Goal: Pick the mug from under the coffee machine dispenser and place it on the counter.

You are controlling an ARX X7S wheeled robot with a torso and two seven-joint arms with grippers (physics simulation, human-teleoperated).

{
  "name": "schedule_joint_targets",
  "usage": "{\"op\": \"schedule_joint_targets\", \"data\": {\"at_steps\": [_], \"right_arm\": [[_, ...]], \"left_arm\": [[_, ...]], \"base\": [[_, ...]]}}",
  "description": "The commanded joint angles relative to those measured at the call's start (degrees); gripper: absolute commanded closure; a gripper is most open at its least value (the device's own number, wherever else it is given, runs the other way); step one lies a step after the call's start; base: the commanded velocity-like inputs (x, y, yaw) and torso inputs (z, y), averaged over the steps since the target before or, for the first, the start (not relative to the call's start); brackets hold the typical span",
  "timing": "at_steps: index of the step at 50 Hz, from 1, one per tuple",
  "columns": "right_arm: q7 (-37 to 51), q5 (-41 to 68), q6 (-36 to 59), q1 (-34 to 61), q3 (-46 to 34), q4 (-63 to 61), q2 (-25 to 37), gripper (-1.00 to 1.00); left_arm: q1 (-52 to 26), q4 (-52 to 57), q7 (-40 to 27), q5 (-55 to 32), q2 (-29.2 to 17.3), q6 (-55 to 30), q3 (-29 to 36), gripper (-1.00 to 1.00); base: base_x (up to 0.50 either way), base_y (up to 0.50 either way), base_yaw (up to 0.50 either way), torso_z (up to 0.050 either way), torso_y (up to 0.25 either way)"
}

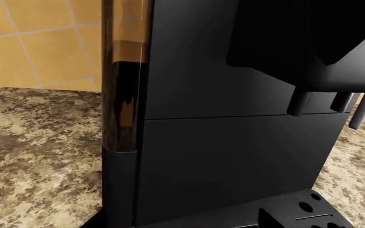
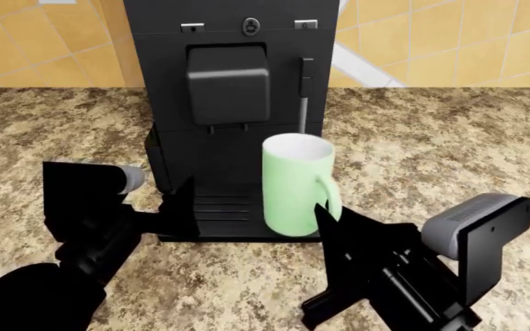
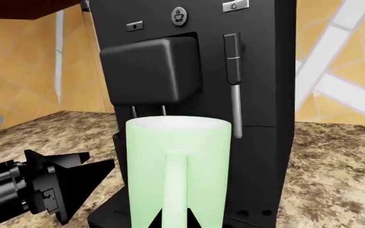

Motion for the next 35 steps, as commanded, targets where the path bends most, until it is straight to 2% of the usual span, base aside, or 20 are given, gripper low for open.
{"op": "schedule_joint_targets", "data": {"at_steps": [1, 35], "right_arm": [[0.31, -0.93, -1.88, -2.24, 2.38, -1.76, 0.80, 1.00], [4.32, -2.80, -7.86, -6.62, 6.50, -4.47, 6.30, 1.00]], "left_arm": [[0.14, -0.43, 0.19, 0.15, -0.20, 0.82, 0.39, -1.00], [0.18, -0.86, 0.08, 0.57, -1.17, 2.59, 1.35, -1.00]], "base": [[0.00, 0.00, 0.00, 0.000, 0.000], [0.00, 0.00, 0.00, 0.000, 0.000]]}}
